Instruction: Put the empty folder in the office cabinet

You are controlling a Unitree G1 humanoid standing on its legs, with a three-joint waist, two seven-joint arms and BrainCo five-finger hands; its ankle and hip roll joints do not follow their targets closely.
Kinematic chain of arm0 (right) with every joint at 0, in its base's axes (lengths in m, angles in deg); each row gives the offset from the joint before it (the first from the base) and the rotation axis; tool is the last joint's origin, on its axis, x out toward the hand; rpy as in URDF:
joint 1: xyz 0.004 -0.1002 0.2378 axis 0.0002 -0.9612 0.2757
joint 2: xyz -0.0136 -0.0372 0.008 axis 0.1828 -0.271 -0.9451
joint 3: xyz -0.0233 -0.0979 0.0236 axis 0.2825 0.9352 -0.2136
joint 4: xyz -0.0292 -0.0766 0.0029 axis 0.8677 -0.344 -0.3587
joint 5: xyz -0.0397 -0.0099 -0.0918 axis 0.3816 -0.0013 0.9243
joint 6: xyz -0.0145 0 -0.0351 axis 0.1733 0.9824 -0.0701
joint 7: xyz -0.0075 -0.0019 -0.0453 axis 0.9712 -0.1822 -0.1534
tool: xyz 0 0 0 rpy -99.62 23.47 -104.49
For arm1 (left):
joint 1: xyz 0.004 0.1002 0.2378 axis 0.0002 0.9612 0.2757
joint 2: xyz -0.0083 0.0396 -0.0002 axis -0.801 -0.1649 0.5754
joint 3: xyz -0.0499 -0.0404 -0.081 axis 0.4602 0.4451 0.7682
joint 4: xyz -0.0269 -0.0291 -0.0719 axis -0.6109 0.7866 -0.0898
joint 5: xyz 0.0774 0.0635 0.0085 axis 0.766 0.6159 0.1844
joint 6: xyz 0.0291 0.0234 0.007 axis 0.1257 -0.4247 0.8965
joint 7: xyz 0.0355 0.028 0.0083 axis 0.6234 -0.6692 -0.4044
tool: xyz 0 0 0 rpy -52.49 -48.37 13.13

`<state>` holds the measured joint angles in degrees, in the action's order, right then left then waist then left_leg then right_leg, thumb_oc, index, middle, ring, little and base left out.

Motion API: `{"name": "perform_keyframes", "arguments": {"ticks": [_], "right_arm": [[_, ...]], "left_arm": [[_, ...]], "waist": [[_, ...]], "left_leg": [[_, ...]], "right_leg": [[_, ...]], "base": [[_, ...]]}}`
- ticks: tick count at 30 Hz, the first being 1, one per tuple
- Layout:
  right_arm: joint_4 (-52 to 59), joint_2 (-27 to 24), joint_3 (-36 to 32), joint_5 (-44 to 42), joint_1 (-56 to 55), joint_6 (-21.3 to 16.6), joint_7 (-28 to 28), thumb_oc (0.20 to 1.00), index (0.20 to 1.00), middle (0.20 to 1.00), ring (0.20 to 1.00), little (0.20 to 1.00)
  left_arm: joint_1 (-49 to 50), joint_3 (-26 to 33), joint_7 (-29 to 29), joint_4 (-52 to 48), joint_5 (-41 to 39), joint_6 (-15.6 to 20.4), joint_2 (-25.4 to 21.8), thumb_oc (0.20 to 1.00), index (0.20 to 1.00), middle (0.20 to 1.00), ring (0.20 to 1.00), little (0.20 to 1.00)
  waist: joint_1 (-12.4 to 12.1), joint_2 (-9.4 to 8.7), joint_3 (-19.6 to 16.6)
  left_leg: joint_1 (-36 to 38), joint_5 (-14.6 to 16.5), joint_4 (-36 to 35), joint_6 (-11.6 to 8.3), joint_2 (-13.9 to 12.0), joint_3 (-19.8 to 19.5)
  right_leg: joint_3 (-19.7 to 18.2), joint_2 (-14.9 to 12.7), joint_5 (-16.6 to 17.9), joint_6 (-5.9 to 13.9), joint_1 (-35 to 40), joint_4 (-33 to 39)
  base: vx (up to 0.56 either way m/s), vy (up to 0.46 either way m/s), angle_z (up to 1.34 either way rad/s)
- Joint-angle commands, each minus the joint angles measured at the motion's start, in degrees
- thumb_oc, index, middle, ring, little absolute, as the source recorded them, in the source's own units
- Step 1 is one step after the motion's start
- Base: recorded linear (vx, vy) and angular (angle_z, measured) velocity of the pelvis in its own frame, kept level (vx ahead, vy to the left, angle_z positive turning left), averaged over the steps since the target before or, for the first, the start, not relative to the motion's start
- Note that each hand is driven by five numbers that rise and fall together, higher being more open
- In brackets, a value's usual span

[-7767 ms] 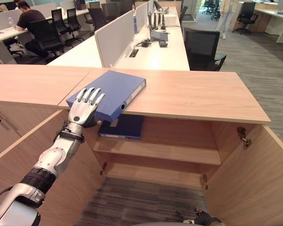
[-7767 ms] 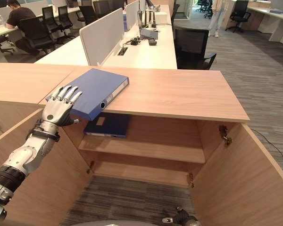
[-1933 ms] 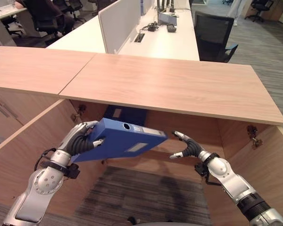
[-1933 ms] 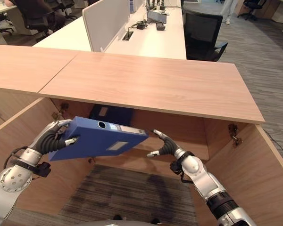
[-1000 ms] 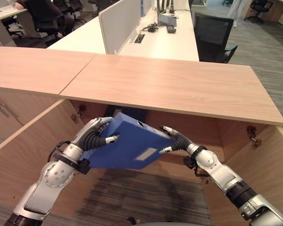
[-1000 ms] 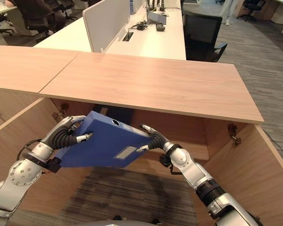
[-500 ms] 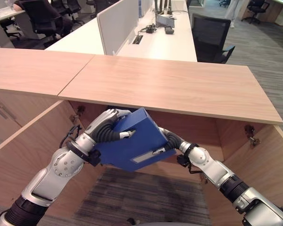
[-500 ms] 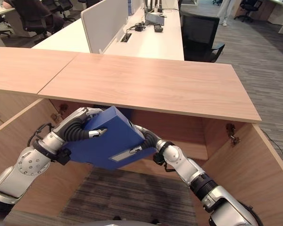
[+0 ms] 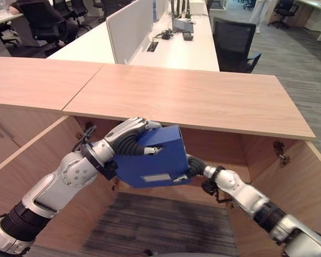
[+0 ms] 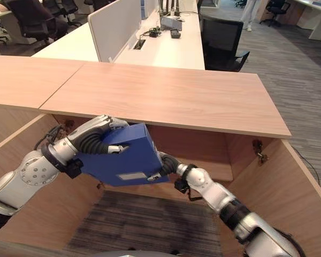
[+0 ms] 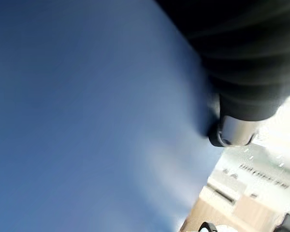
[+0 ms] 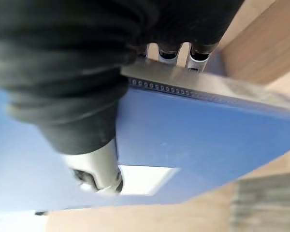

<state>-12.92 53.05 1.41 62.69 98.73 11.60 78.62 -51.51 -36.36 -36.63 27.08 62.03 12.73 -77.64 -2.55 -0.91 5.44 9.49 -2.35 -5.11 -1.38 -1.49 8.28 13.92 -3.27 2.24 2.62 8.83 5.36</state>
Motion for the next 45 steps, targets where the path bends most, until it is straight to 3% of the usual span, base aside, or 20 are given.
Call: {"name": "perform_keyframes", "arguments": {"ticks": [1, 2, 6, 18, 20, 29, 30, 31, 32, 34, 36, 45], "right_arm": [[5.32, 8.82, 0.67, -16.00, 2.38, -2.92, 2.69, 0.200, 0.200, 0.200, 0.200, 0.200], [5.34, 8.81, 0.65, -16.00, 2.36, -2.91, 2.69, 0.200, 0.200, 0.200, 0.200, 0.200], [-1.50, 16.18, 0.48, -31.85, 0.18, -0.48, 2.10, 0.200, 0.200, 0.200, 0.200, 0.200], [-4.70, 21.27, 0.10, -37.68, -3.99, 0.63, 1.19, 0.200, 0.200, 0.200, 0.200, 0.200], [-5.67, 22.25, -2.44, -39.43, -5.67, 0.30, -0.15, 0.200, 0.200, 0.200, 0.200, 0.200], [-13.04, 25.80, -11.80, -45.44, -12.28, 0.72, -4.22, 0.200, 0.200, 0.200, 0.200, 0.200], [-19.15, 27.52, -10.93, -43.20, -11.05, -0.22, -4.46, 0.200, 0.200, 0.200, 0.200, 0.200], [-28.40, 30.48, -13.06, -43.89, -12.34, 1.72, -5.38, 0.200, 0.200, 0.200, 0.200, 0.200], [-30.28, 29.76, -14.22, -43.41, -12.85, 2.09, -4.14, 0.200, 0.200, 0.200, 0.200, 0.200], [-31.74, 29.45, -15.85, -43.44, -13.55, 1.55, -5.10, 0.200, 0.200, 0.200, 0.200, 0.200], [-33.59, 29.09, -18.68, -42.74, -16.04, 2.23, -5.28, 0.200, 0.200, 0.200, 0.200, 0.200], [-37.02, 30.03, -22.37, -44.45, -16.99, 2.19, -6.52, 0.200, 0.200, 0.200, 0.200, 0.200]], "left_arm": [[-8.89, -5.18, -1.59, -2.50, -4.38, 5.09, 6.98, 0.200, 0.200, 0.200, 0.200, 0.200], [-8.93, -5.22, -1.60, -2.48, -4.37, 5.10, 7.00, 0.200, 0.200, 0.200, 0.200, 0.200], [-8.46, -4.83, -1.44, -0.52, -4.48, 3.71, 10.77, 0.200, 0.200, 0.200, 0.200, 0.200], [-4.96, -2.91, -0.60, 0.64, -5.27, 1.70, 13.24, 0.200, 0.200, 0.200, 0.200, 0.200], [-1.26, -1.98, 0.17, 2.18, -8.54, 0.13, 14.56, 1.000, 1.000, 1.000, 1.000, 1.000], [10.47, -1.83, 6.29, 11.09, -28.54, -7.17, 16.16, 1.000, 1.000, 1.000, 1.000, 1.000], [11.29, -3.09, 7.63, 13.41, -30.79, -8.07, 16.33, 1.000, 1.000, 1.000, 1.000, 1.000], [12.53, -2.63, 7.83, 14.48, -33.41, -9.09, 16.86, 1.000, 1.000, 1.000, 1.000, 1.000], [14.54, -1.57, 7.61, 16.83, -35.69, -8.89, 17.08, 1.000, 1.000, 1.000, 1.000, 1.000], [16.42, -0.55, 7.90, 19.31, -36.59, -9.08, 17.21, 1.000, 1.000, 1.000, 1.000, 1.000], [19.32, 0.48, 7.30, 28.06, -39.32, -10.44, 19.70, 1.000, 1.000, 1.000, 1.000, 1.000], [21.94, 3.67, 1.48, 47.44, -36.30, -11.54, 28.22, 1.000, 1.000, 1.000, 1.000, 1.000]], "waist": [[0.52, -2.14, -1.08], [0.49, -2.13, -1.08], [0.29, -2.15, -0.94], [0.24, -2.22, -1.03], [0.23, -2.06, -0.92], [0.81, -1.43, -0.78], [0.58, -1.18, -0.65], [0.61, -0.99, -0.63], [0.63, -0.91, -0.56], [0.70, -0.82, -0.42], [1.29, -0.79, -0.37], [1.93, -0.46, -0.29]], "left_leg": [[0.72, 5.82, 0.11, -0.74, 0.78, -2.64], [0.72, 5.82, 0.11, -0.74, 0.78, -2.64], [0.57, 5.71, 0.11, -0.80, 0.63, -2.57], [0.48, 5.75, 0.11, -0.86, 0.66, -2.44], [0.41, 5.73, 0.11, -0.82, 0.70, -2.40], [0.34, 5.73, 0.11, -0.71, 0.76, -2.12], [0.59, 5.84, 0.11, -0.70, 0.70, -2.08], [0.35, 5.68, 0.11, -0.65, 0.78, -2.19], [0.26, 5.55, 0.11, -0.66, 0.81, -2.23], [0.26, 5.48, 0.11, -0.67, 0.79, -2.18], [0.01, 5.33, 0.11, -0.68, 0.78, -2.10], [-0.79, 4.76, 0.11, -0.62, 0.75, -2.57]], "right_leg": [[2.57, -2.73, -1.75, 4.27, 1.94, -0.36], [2.57, -2.73, -1.75, 4.27, 1.93, -0.36], [2.49, -2.74, -1.72, 4.06, 1.75, -0.36], [2.59, -2.70, -1.73, 3.83, 1.76, -0.36], [2.73, -2.73, -1.65, 3.80, 1.68, -0.36], [2.39, -2.66, -1.31, 3.76, 1.27, -0.36], [2.40, -2.58, -1.40, 3.72, 1.56, -0.36], [2.46, -2.59, -1.34, 3.73, 1.36, -0.36], [2.37, -2.57, -1.27, 3.72, 1.25, -0.36], [2.25, -2.48, -1.25, 3.73, 1.22, -0.36], [1.98, -2.38, -1.30, 3.76, 0.87, -0.36], [2.10, -2.14, -1.42, 3.48, 0.22, -0.36]], "base": [[-0.01, -0.005, -0.05], [0.00, -0.004, -0.05], [-0.02, -0.005, -0.08], [0.00, 0.000, 0.00], [0.00, 0.000, 0.00], [0.00, 0.000, 0.00], [0.00, 0.000, 0.00], [0.00, 0.000, 0.00], [-0.02, 0.009, 0.03], [-0.01, 0.003, 0.00], [-0.01, 0.002, -0.08], [0.00, 0.000, 0.00]]}}
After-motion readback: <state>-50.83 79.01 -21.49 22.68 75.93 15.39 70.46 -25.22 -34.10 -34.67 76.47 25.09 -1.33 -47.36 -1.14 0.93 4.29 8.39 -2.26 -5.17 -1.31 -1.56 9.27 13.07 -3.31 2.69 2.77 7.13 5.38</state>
